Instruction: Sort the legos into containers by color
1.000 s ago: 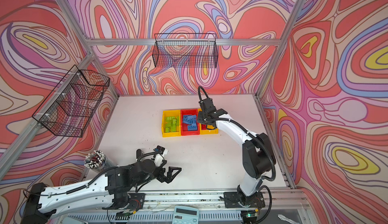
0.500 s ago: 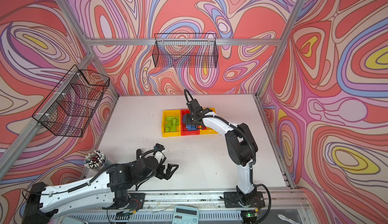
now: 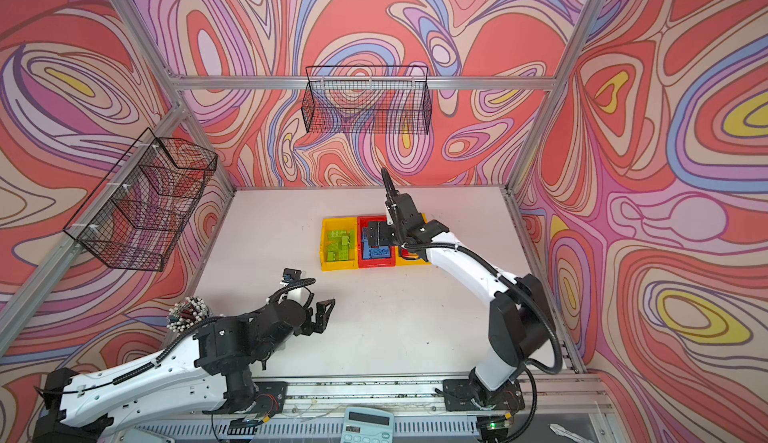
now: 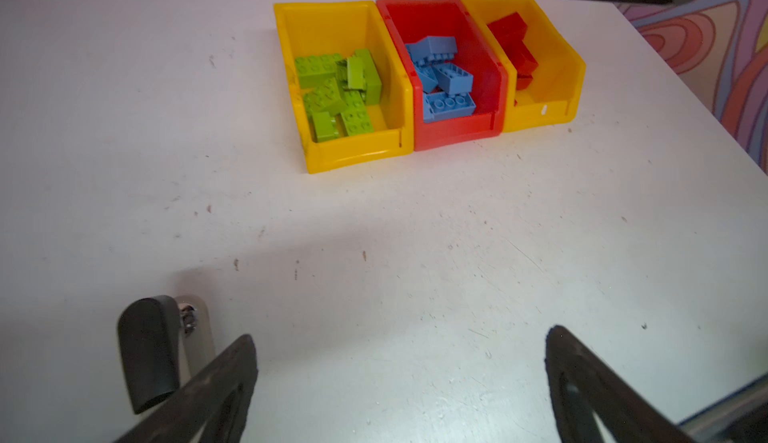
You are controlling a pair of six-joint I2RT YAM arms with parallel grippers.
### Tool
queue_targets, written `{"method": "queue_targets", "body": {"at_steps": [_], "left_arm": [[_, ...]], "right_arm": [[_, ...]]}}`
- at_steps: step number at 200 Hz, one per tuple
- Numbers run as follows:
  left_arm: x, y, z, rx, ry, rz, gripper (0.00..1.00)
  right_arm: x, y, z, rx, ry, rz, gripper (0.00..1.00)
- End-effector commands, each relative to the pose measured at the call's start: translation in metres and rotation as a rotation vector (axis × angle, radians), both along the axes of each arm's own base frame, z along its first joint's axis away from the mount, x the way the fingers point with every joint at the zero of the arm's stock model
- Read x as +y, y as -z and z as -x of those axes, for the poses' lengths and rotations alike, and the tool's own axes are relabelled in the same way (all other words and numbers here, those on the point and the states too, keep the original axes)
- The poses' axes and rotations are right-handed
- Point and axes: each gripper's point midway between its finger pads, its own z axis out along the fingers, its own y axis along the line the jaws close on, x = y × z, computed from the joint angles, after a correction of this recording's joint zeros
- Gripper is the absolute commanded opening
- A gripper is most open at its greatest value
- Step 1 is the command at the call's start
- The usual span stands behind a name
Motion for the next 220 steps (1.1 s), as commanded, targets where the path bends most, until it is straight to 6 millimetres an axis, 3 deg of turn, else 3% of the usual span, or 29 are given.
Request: {"method": "queue_targets", "body": {"at_steps": [1,27,44,68,99,103,164,198,220], "left_arm": [[0.044,-0.019,-0.010,-0.102,-0.178,-0.083,1.00],[0.094,-0.037,-0.012,-0.217,-0.411,-0.135,1.00],[0.103,-0.046,-0.014,-0.292,-0.435,-0.169,1.00],[0.110,-0.058,-0.018,-0.386,-0.450,-0.193,1.00],[0.127,-0.062,-0.025,-0.470,-0.551,-0.173,1.00],[0.128,-0.050,-0.027,-0.468,-0.550,-0.199,1.00],[0.136,-0.008,-0.071,-0.360,-0.500,-0.258,1.00],[0.138,0.008,-0.102,-0.368,-0.451,-0.342,1.00],[0.140,0.014,-0.121,-0.394,-0.408,-0.298,1.00]], "right_arm": [[-0.024,0.001,0.015,-0.051,0.036,0.051,0.98],[-0.061,-0.008,0.031,-0.144,0.127,0.110,0.98],[-0.085,-0.012,0.040,-0.209,0.199,0.149,0.98],[-0.114,-0.004,0.049,-0.239,0.273,0.226,0.98],[-0.128,0.014,0.053,-0.294,0.277,0.283,0.98],[-0.132,0.015,0.053,-0.308,0.290,0.287,0.98],[-0.192,0.006,0.060,-0.531,0.519,0.350,0.98],[-0.214,0.015,0.046,-0.540,0.566,0.358,0.98],[-0.224,0.024,0.032,-0.534,0.573,0.344,0.98]]}}
